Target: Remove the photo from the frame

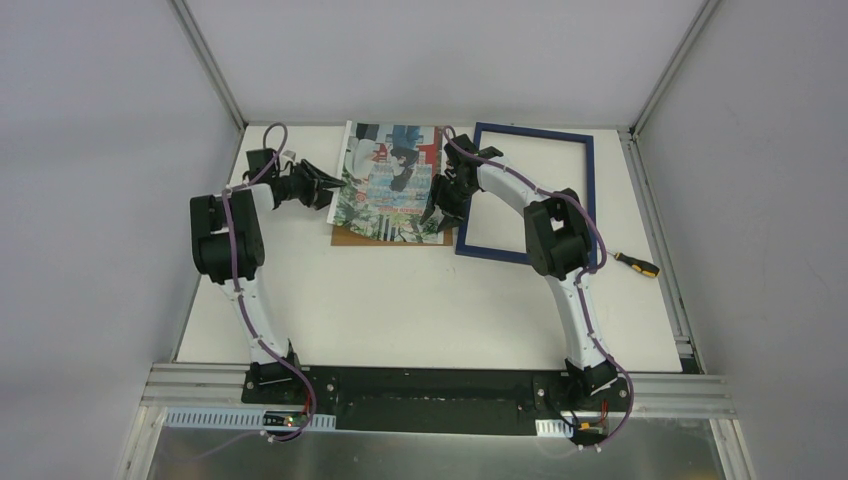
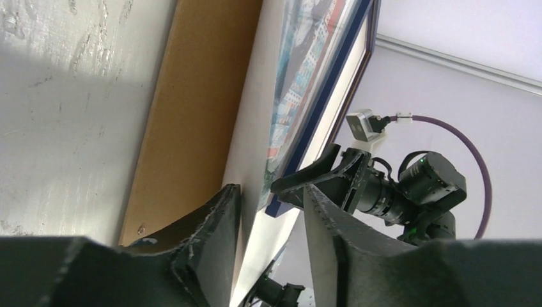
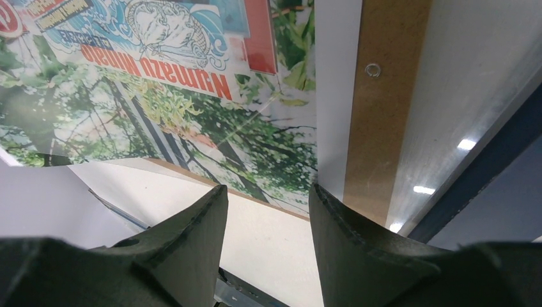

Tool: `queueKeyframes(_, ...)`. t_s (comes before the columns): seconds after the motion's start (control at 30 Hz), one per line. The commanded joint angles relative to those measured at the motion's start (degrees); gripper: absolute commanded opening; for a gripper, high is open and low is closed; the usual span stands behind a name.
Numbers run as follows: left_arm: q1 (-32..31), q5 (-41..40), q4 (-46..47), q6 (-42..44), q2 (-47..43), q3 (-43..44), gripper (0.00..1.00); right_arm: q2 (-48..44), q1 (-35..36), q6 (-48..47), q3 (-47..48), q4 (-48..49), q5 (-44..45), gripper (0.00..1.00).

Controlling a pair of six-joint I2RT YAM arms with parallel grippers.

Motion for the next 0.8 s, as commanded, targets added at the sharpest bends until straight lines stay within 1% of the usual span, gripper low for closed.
queueKeyframes(0.0,-1.34,-1.40,-3.03,1.31,0.50,1.64,0.38,4.25,0.57,-2.02,-0.88,-3.67,3.83,0.53)
queueKeyframes(0.03,-1.52,-1.94,-6.20,2.93,0.63,2.63,0.34,4.28,0.60,-1.94,-0.90,-3.66,3.83,0.54)
queueKeyframes(0.1,-2.16,-3.38,-9.43,5.46,0.60,3.84,0.28,4.29,0.59,-1.94,-0.82,-3.70,3.75,0.54)
queueKeyframes(0.2,-2.44,-5.79,-13.28,7.21,-0.24,4.78,0.06,4.37,0.61,-1.95,-0.64,-3.79,3.74,0.54)
queueKeyframes(0.23,-2.42,-6.69,-14.28,7.84,-0.74,4.80,0.00,4.30,0.60,-1.94,-0.48,-3.78,3.66,0.54)
queueKeyframes(0.33,-2.41,-8.72,-17.45,10.13,-2.02,5.43,0.00,4.33,0.53,-2.03,-0.36,-3.97,3.48,0.54)
queueKeyframes(0.4,-2.37,-8.50,-17.95,10.49,-2.16,5.76,0.00,4.37,0.57,-2.11,-0.33,-3.94,3.46,0.54)
queueKeyframes(0.43,-2.35,-8.29,-17.98,10.13,-2.18,5.77,0.02,4.50,0.54,-2.10,-0.25,-4.01,3.40,0.54)
queueKeyframes(0.47,-2.30,-8.16,-17.98,9.83,-2.24,5.77,0.14,4.58,0.59,-2.16,-0.13,-4.12,3.31,0.54)
queueKeyframes(0.5,-2.25,-8.06,-18.03,9.64,-2.29,5.77,0.23,4.68,0.53,-2.20,0.03,-4.21,3.26,0.54)
queueKeyframes(0.57,-2.11,-8.54,-18.04,9.38,-2.61,5.50,0.32,4.74,0.57,-2.42,0.02,-4.31,3.35,0.54)
queueKeyframes(0.63,-1.83,-9.08,-17.38,8.82,-3.21,4.85,0.37,4.90,0.57,-2.70,0.06,-4.52,3.30,0.54)
queueKeyframes(0.67,-1.58,-9.12,-16.38,8.18,-3.41,4.28,0.37,4.84,0.60,-2.93,0.08,-4.62,3.34,0.54)
queueKeyframes(0.77,-0.68,-8.76,-12.64,5.55,-3.59,3.13,0.28,4.89,0.58,-3.32,0.02,-4.71,3.65,0.54)
